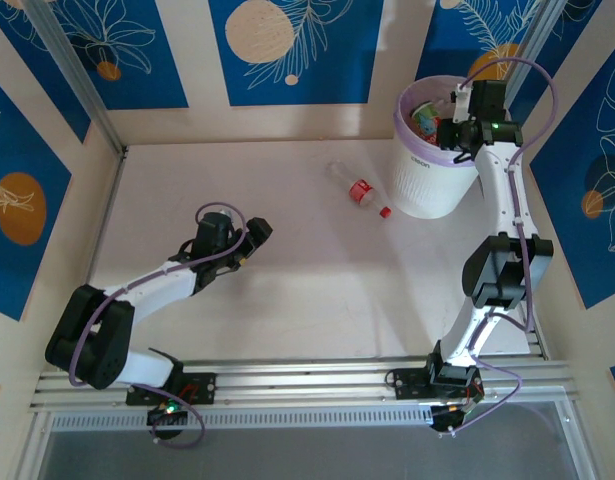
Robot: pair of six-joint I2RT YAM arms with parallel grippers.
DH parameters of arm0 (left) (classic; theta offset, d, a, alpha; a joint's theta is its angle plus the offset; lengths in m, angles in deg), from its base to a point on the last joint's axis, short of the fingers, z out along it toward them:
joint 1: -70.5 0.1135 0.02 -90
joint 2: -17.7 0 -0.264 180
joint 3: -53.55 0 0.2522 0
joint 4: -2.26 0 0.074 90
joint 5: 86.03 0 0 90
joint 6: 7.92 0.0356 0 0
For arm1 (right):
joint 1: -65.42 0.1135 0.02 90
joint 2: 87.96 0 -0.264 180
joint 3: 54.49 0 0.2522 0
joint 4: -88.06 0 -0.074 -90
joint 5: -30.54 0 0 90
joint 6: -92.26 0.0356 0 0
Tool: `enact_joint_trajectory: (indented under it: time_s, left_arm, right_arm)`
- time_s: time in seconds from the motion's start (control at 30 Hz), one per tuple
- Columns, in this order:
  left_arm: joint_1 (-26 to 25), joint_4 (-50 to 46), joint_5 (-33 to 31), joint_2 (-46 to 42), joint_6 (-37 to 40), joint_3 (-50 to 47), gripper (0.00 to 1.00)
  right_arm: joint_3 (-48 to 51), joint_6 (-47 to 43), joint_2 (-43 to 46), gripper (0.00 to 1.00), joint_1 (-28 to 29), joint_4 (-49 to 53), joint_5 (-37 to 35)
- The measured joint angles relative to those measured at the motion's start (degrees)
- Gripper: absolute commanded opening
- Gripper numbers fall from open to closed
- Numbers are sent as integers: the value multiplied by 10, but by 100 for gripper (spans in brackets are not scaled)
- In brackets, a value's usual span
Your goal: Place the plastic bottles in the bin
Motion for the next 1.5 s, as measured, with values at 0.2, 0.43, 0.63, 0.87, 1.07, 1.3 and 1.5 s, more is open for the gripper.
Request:
enact_joint_trajectory:
  time_s: [0.2, 0.43, 0.63, 0.87, 1.07, 1.3, 1.5]
  left_arm:
    - [0, 0, 0, 0, 0, 0, 98]
    - [0, 0, 0, 1, 0, 0, 98]
    - [0, -2, 0, 6, 1, 3, 99]
    - [0, -15, -5, 6, 12, 9, 99]
    - [0, -22, -8, 6, 15, 10, 99]
    - [0, -27, -11, -2, 15, 10, 99]
    - [0, -30, -16, -18, 16, 10, 100]
  right_arm:
    - [0, 6, 0, 29, 0, -4, 16]
    - [-28, 10, -5, 38, 4, 31, 19]
    - [-27, 15, 23, 53, 21, 28, 19]
    - [3, 19, 136, 60, 75, -7, 17]
    - [33, 3, 184, 61, 166, -30, 0]
    - [78, -31, 143, 69, 287, -27, -23]
    - [84, -52, 57, 75, 316, -26, -33]
